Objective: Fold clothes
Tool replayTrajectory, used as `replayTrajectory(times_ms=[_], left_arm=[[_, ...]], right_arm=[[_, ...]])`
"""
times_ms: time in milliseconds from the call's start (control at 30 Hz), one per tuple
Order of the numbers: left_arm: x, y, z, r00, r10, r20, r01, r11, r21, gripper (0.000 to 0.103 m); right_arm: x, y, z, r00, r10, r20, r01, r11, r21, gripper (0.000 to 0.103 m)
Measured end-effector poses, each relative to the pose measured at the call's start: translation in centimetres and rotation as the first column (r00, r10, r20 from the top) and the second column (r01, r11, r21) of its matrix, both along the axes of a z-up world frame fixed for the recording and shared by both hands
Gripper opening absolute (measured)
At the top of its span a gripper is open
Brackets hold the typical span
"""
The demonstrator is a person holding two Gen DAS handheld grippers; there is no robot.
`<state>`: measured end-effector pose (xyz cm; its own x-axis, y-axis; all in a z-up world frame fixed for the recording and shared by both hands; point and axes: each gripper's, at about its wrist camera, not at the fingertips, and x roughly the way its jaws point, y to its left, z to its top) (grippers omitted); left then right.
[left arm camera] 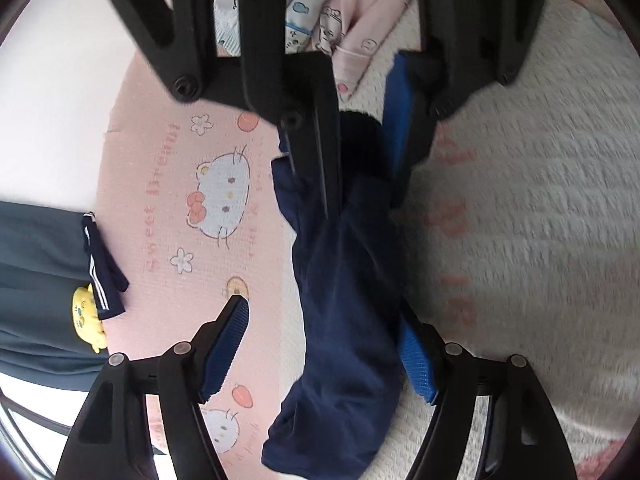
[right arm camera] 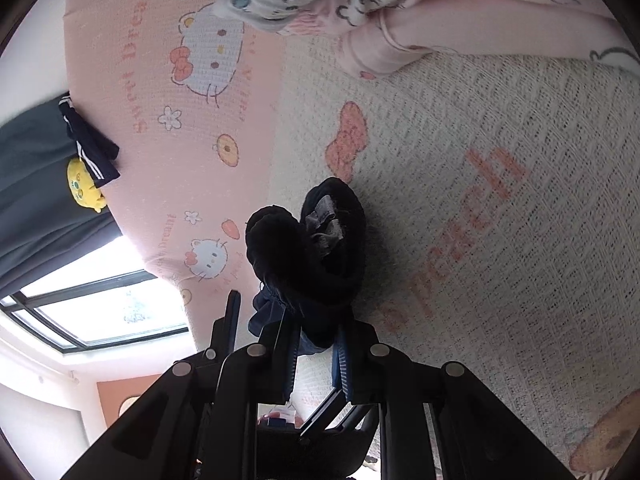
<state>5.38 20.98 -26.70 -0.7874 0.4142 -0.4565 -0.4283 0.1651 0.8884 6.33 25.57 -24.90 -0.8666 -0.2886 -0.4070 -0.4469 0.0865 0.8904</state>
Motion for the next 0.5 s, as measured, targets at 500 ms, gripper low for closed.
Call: replayTrajectory(times_ms=[500], left_arm=[[1.6,-0.5,-3.2,0.941,-0.097,-0.324,0.108,0.994,0.016,0.073]], right_arm=[[0.2,0.2,0.4,1.000,0.011,0.010,-0.011,1.000,0.006,0.018]])
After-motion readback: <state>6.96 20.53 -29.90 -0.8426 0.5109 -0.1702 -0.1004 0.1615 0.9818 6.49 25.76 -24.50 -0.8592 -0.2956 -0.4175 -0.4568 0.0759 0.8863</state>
